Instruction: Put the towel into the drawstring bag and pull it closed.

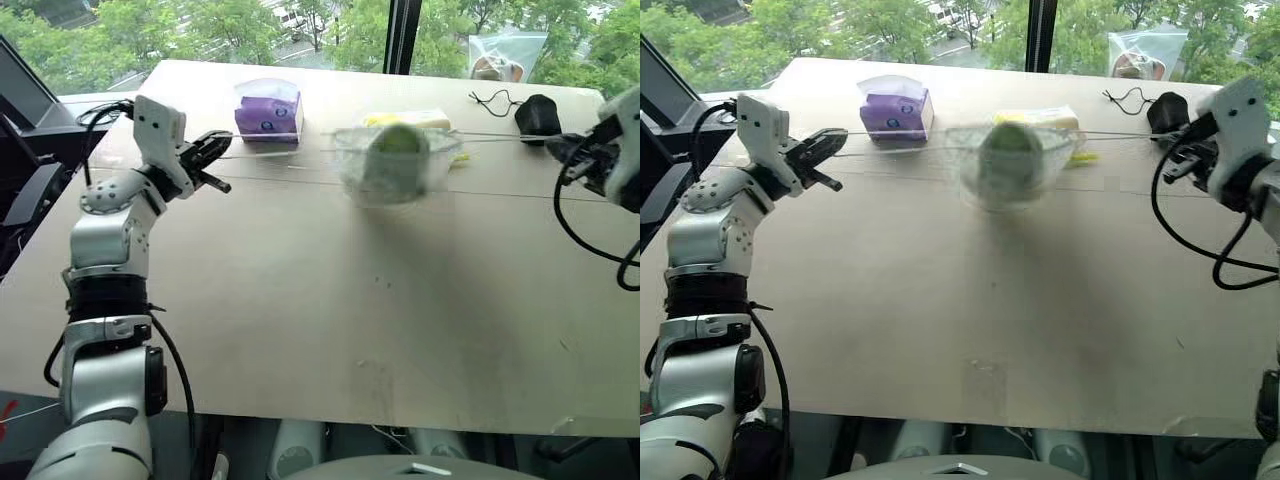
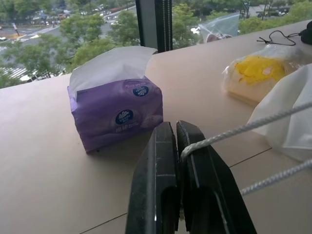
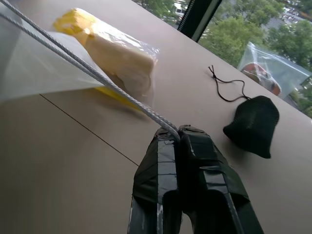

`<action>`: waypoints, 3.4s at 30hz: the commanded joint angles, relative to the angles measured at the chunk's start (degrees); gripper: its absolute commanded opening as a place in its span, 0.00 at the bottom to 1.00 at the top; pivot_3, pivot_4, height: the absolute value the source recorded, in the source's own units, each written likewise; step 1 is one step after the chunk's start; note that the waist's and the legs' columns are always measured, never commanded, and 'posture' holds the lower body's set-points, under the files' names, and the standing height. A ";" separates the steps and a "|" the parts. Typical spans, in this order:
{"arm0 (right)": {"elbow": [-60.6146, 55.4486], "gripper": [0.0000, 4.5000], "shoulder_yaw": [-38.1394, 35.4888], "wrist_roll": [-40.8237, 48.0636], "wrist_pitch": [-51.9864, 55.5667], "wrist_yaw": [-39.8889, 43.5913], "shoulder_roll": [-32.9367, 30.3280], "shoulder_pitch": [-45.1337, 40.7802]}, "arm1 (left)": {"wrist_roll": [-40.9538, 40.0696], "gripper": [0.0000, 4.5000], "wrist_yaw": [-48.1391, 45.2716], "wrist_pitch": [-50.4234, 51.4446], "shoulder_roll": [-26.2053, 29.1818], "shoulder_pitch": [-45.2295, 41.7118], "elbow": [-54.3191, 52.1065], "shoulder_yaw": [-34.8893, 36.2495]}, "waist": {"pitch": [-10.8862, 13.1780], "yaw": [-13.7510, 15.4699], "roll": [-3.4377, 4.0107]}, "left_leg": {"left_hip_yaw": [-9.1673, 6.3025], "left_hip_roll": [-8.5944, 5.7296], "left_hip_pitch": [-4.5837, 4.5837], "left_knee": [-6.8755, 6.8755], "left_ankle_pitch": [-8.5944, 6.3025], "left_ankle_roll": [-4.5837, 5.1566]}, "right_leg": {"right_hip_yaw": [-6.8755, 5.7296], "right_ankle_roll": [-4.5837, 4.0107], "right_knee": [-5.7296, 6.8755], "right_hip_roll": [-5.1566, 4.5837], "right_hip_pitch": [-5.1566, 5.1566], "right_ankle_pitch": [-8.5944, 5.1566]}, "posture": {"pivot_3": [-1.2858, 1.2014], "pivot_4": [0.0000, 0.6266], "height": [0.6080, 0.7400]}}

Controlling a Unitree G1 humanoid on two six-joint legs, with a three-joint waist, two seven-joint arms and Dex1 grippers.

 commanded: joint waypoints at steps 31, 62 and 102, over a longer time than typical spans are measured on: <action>-22.93 0.98 -5.77 12.70 -3.61 8.05 8.40 24.89 | -17.87 0.98 -5.78 20.73 -3.20 26.62 -36.64 0.74 | -0.02 -0.26 -0.02 | -0.26 0.01 0.36 0.14 -0.02 0.03 | 0.10 0.05 -0.09 0.03 0.53 0.03 | 0.52 0.24 1.00; -21.66 0.99 9.73 2.99 -14.91 -6.13 27.94 21.06 | -22.81 1.00 9.48 22.89 -13.21 38.67 -51.62 5.51 | -0.05 -0.08 -0.02 | -0.32 -0.01 1.13 0.07 -0.19 0.30 | 0.07 0.03 -0.18 0.00 1.30 0.01 | 0.52 0.24 1.00; -31.74 0.71 17.67 5.95 -10.72 -2.66 22.49 28.18 | -12.51 0.88 0.58 11.33 -12.43 25.49 -41.27 -15.84 | -0.15 1.00 0.13 | 0.22 -0.07 1.88 -0.50 -0.19 0.43 | 0.18 -0.15 -0.38 -0.18 1.79 -0.13 | 0.52 0.24 1.00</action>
